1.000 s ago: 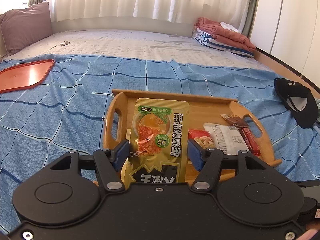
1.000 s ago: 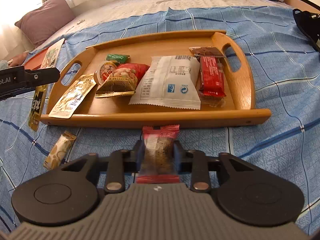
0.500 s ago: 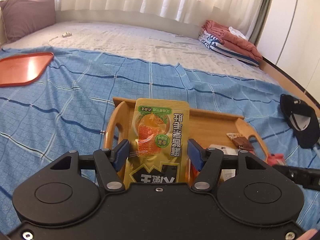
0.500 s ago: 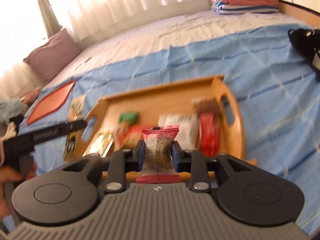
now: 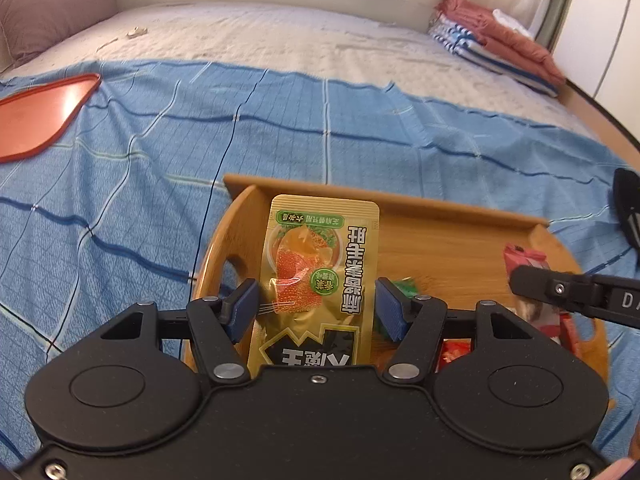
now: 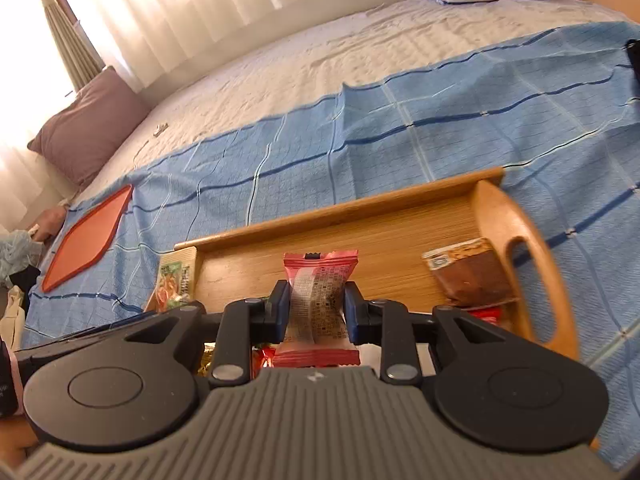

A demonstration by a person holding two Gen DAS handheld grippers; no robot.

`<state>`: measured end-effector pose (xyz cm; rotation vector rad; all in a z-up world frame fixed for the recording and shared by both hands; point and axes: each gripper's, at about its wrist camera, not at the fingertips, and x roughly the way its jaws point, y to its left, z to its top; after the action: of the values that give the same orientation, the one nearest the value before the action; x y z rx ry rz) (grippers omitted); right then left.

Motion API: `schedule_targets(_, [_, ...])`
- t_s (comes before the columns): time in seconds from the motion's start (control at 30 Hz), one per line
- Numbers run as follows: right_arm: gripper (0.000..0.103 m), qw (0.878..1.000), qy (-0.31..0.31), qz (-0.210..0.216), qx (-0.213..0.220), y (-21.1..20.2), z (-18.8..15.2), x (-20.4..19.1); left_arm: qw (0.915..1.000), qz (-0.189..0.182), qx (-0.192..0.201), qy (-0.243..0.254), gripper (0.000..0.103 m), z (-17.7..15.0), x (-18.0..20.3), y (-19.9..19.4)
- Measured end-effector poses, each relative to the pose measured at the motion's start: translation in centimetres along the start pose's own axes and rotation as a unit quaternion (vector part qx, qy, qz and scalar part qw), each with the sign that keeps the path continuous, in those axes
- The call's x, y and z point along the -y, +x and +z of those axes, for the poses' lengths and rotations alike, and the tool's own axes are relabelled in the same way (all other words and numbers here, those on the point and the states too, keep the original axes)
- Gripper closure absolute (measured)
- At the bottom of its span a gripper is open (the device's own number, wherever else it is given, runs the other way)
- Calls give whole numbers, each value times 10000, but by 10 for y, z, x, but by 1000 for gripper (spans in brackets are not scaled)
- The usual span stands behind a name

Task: Organize snacks
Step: 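Carry the yellow packet and pink-wrapped bag over the wooden tray with both tools, then open both tools to drop the yellow packet and pink bag on the tray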

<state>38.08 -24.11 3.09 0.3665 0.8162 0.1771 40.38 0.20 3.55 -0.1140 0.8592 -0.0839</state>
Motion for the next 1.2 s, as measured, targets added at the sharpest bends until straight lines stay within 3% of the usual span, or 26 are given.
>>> schedule_targets(0.23, [70,9995,-246,60,-200,36,-7,-13,9999,4,-83,134,42,-11,2,20])
schedule_targets(0.73, [66,9991,-344,-72,-217,50,-14,-15,9990,69,54,449,41,-19,11,15])
schedule_targets(0.77, [64,9993,-322,-46,-195,48,-15,-15,9987,71,75,501,41,-20,13,12])
schedule_targets(0.83, [46,9993,-346,9,-139,41,-15,-17,9982,92,114,579,40,-20,14,5])
schedule_targets(0.87, [42,9992,-376,52,-101,36,-15,-18,9981,86,142,593,39,-21,14,0])
schedule_targets(1.2, [34,9969,-707,182,283,-23,-18,-43,9963,-46,436,745,24,-32,8,-66])
